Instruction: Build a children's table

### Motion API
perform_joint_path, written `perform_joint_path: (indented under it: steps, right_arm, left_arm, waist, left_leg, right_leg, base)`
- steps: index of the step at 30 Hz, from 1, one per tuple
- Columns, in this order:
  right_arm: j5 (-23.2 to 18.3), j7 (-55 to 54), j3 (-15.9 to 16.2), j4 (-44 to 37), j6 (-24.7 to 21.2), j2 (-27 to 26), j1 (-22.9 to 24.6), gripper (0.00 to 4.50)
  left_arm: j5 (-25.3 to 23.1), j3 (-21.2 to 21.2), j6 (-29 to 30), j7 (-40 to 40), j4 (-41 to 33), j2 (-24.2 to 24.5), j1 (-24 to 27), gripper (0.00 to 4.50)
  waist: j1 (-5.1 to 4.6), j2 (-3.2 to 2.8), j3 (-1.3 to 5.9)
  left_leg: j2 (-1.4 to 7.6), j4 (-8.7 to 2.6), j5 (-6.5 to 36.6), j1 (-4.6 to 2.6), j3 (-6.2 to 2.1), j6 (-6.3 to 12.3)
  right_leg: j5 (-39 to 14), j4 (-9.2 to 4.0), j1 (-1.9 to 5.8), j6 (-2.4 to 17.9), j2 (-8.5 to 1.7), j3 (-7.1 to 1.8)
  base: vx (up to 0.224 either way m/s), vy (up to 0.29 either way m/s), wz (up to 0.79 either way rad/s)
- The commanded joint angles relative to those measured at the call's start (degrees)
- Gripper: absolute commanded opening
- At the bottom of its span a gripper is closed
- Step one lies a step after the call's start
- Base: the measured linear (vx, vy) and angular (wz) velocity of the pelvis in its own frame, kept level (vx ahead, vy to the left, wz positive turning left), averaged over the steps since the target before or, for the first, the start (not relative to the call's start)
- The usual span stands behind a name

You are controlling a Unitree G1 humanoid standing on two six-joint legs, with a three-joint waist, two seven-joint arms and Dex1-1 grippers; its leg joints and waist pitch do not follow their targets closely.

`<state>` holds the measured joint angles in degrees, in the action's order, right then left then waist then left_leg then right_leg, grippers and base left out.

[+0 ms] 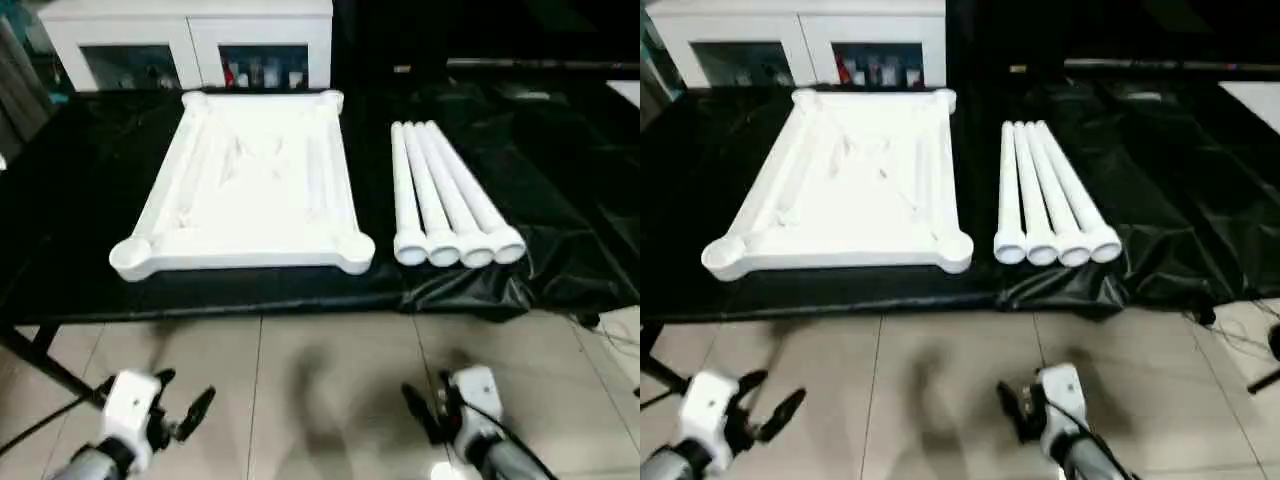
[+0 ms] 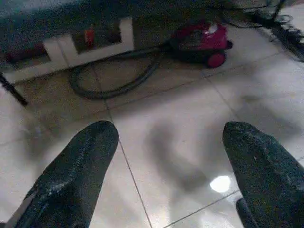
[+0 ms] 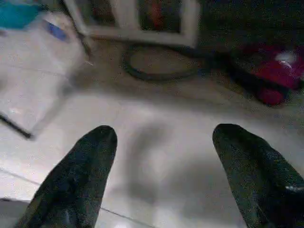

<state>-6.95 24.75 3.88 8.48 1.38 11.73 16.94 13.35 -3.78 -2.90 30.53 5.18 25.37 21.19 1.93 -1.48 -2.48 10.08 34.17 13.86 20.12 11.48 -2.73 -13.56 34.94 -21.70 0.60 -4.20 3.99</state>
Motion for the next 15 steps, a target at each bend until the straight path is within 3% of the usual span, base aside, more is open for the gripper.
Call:
perform_joint_path:
  steps: [1, 4, 5, 6, 7, 8, 10, 11, 12, 13, 14, 15]
  right_arm:
    - [-2.34, 1.35, -0.04, -4.69, -1.81, 0.72, 0.16, 3.59]
    - [-5.30, 2.24, -0.38, -14.87, -5.56, 2.85, 3.89, 3.59]
    - [-6.59, 2.31, -0.84, -18.85, -7.23, 3.79, 4.94, 3.59]
    - [-9.25, 2.43, -2.10, -24.29, -10.14, 5.01, 5.63, 3.59]
    - [-12.11, 2.33, -3.48, -28.54, -12.85, 5.93, 5.41, 3.59]
    - [-13.90, 2.30, -4.56, -31.39, -15.03, 6.36, 5.20, 3.59]
    - [-14.95, 2.06, -5.35, -33.50, -16.60, 6.72, 4.35, 3.59]
    - [-15.34, 1.86, -5.72, -34.59, -17.40, 6.90, 3.81, 3.59]
    - [-15.91, 1.51, -5.82, -36.01, -18.35, 7.15, 2.82, 3.59]
    - [-16.17, 1.14, -5.74, -36.77, -19.11, 7.21, 1.47, 3.59]
    - [-16.24, 0.74, -5.63, -37.20, -19.69, 7.17, 0.17, 3.59]
    - [-16.53, -0.09, -5.70, -37.37, -20.51, 6.82, -1.44, 3.59]
  left_arm:
    - [1.14, -0.95, 1.88, -0.20, -2.81, 0.50, 0.22, 4.07]
    - [2.78, -3.50, 3.51, -1.50, -5.69, 0.89, 2.71, 4.07]
    - [3.31, -4.69, 3.88, -1.66, -7.24, 1.26, 3.90, 4.07]
    - [4.35, -6.48, 5.11, -1.39, -10.76, 1.91, 5.31, 4.07]
    - [6.17, -7.80, 6.96, -1.28, -15.00, 2.46, 5.58, 4.07]
    - [7.55, -8.64, 8.84, -1.25, -18.24, 2.82, 5.65, 4.07]
    - [9.06, -8.84, 10.89, -1.68, -21.50, 3.11, 4.35, 4.07]
    - [9.97, -8.81, 12.12, -2.06, -23.33, 3.29, 3.40, 4.07]
    - [10.89, -8.35, 13.85, -3.23, -25.42, 3.38, 1.40, 4.07]
    - [11.21, -7.83, 15.07, -4.34, -26.61, 3.33, -0.95, 4.07]
    - [10.84, -7.39, 15.66, -5.44, -27.13, 3.04, -3.13, 4.07]
    - [10.86, -7.12, 16.53, -6.89, -27.14, 2.37, -5.56, 4.07]
  waist:
    - [0.13, -0.11, 1.73]
    - [0.16, 0.13, 1.28]
    - [0.12, 0.37, 0.48]
    - [-0.16, 1.12, 0.04]
    - [-0.15, 1.55, -0.26]
    - [0.16, 0.93, -0.03]
    - [0.14, 1.29, 0.04]
    - [0.21, 1.02, -0.41]
    - [0.22, 1.23, -0.05]
    - [0.31, 1.33, 0.52]
    - [0.46, 1.36, 0.75]
    - [0.34, 1.49, 1.21]
  left_leg:
    - [4.48, -4.95, 9.80, 0.27, -2.15, 5.32]
    - [4.34, -5.22, 11.55, 0.26, -2.13, 5.17]
    - [4.33, -5.60, 14.36, 0.31, -2.17, 4.32]
    - [4.34, -5.78, 16.07, 0.23, -2.13, 3.41]
    - [4.37, -6.10, 16.64, 0.46, -2.42, 3.04]
    - [4.63, -6.06, 17.75, -0.15, -2.55, 2.09]
    - [4.41, -5.84, 15.81, -0.52, -2.35, 1.64]
    - [4.38, -6.19, 16.50, -0.42, -2.46, 1.00]
    - [4.28, -6.02, 17.69, -0.85, -2.41, -0.06]
    - [4.18, -5.74, 16.09, -0.98, -2.43, -0.37]
    - [3.94, -5.44, 13.13, -1.15, -2.27, -0.45]
    - [3.67, -5.18, 10.43, -0.87, -2.18, -0.23]
  right_leg:
    - [-0.52, -4.01, 1.85, 11.02, -4.51, -3.89]
    - [-6.24, -4.60, 1.67, 10.42, -4.44, -3.89]
    - [-11.51, -5.09, 1.36, 9.08, -4.36, -4.04]
    - [-14.97, -5.52, 0.94, 7.77, -4.25, -4.14]
    - [-16.38, -5.31, 1.33, 7.18, -4.28, -4.29]
    - [-18.04, -5.56, 0.78, 6.71, -4.35, -4.42]
    - [-12.99, -5.26, 0.54, 7.58, -3.90, -4.56]
    - [-13.22, -5.15, 0.44, 7.97, -3.74, -4.62]
    - [-14.30, -5.24, 0.40, 7.75, -3.60, -4.78]
    - [-12.21, -4.89, 0.72, 7.87, -3.58, -4.89]
    - [-7.48, -4.50, 0.66, 8.40, -3.28, -5.01]
    - [-4.05, -4.00, 1.26, 8.88, -3.18, -4.96]
  base:
    - [0.000, 0.000, 0.00]
    - [0.000, 0.000, 0.00]
    - [0.000, 0.000, 0.00]
    - [0.000, 0.000, 0.00]
    - [0.000, 0.000, 0.00]
    - [0.000, 0.000, 0.00]
    - [0.000, 0.000, 0.00]
    - [0.000, 0.000, 0.00]
    - [0.000, 0.000, 0.00]
    - [0.000, 0.000, 0.00]
    - [0.000, 0.000, 0.00]
    - [0.000, 0.000, 0.00]
